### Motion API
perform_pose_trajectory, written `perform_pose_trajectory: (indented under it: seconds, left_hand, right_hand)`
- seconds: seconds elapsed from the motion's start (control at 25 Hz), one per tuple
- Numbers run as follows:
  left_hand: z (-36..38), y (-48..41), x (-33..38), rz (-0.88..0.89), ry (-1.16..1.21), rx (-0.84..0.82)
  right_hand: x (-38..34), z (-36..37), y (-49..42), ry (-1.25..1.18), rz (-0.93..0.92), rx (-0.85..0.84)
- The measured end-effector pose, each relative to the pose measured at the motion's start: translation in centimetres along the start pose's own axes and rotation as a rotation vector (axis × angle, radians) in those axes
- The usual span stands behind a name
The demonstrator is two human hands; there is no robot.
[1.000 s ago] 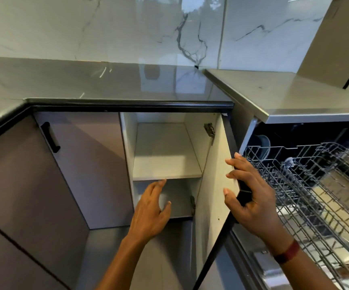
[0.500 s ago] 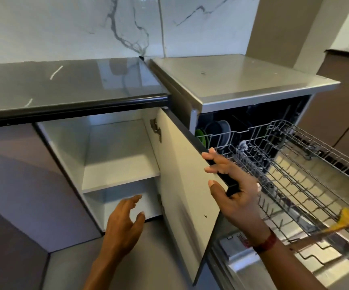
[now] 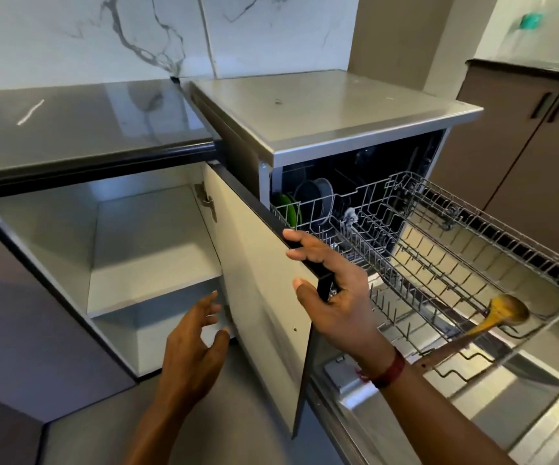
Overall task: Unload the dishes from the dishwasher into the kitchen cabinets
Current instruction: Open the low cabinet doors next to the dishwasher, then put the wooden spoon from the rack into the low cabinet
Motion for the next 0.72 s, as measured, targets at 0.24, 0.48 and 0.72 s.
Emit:
perform_pose_trajectory:
  seconds: [0.24, 0.48, 0.72]
  left_hand:
    - [-1.6, 0.8, 1.1, 0.066, 0.101, -0.065]
    - [0.7, 2.9, 4.1, 0.073, 0.314, -0.253]
    - [6.3, 6.9, 12.1, 0.283, 0.447, -0.578]
  right_hand:
    - [-0.7, 0.9, 1.9, 0.015, 0.147, 0.154]
    - [-1.7, -0.6, 7.0, 0.267, 0.276, 0.264]
    - [0.0, -7.8, 12.9, 0.634, 0.595, 0.470]
Point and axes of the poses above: each hand's wrist, its own y-axis away from the middle knuckle, its own z-axis out of the palm, x = y × z, the point moved 5 cm from there along -y, towards the middle knuckle, and after that the axes turned 1 degree about x, right-handed, at the moved point
